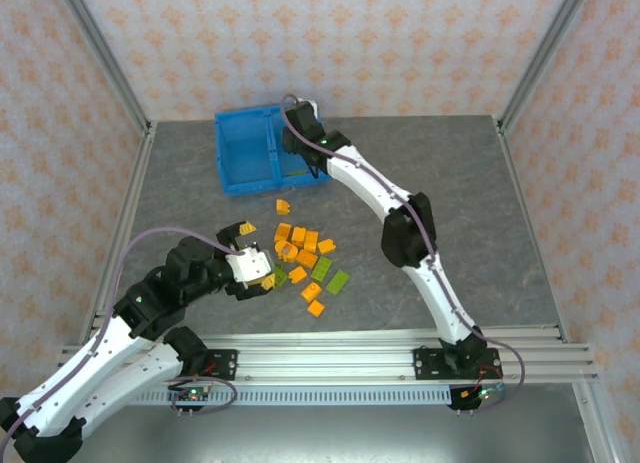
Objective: Sort the legos into containers by color
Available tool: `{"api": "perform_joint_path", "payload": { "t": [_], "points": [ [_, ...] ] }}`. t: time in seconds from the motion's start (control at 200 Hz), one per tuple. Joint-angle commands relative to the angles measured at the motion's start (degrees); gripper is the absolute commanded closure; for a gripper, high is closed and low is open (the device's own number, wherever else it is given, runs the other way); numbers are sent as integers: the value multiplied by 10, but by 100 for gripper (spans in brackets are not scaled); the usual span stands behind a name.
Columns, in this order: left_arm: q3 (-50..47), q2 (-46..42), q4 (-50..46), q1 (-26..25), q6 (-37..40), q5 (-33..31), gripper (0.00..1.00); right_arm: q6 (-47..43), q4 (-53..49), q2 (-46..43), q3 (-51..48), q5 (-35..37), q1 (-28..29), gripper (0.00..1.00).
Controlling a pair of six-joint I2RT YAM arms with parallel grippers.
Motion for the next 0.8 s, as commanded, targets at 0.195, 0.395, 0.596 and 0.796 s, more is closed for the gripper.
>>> {"api": "perform_joint_path", "payload": {
  "t": [0.195,0.395,0.596,0.796],
  "points": [
    [2,-3,3,-1,4,-8,0,-22,4,96,131,-21,-8,56],
    [2,-3,3,-1,5,-8,0,-2,1,96,118,-32,-13,54],
    [0,-3,4,-1,5,-5,0,0,-44,28,105,-43,-9,52],
    [0,-5,2,-1,7,5,0,16,-13,-210,-181,-41,3,49]
  ]
}}
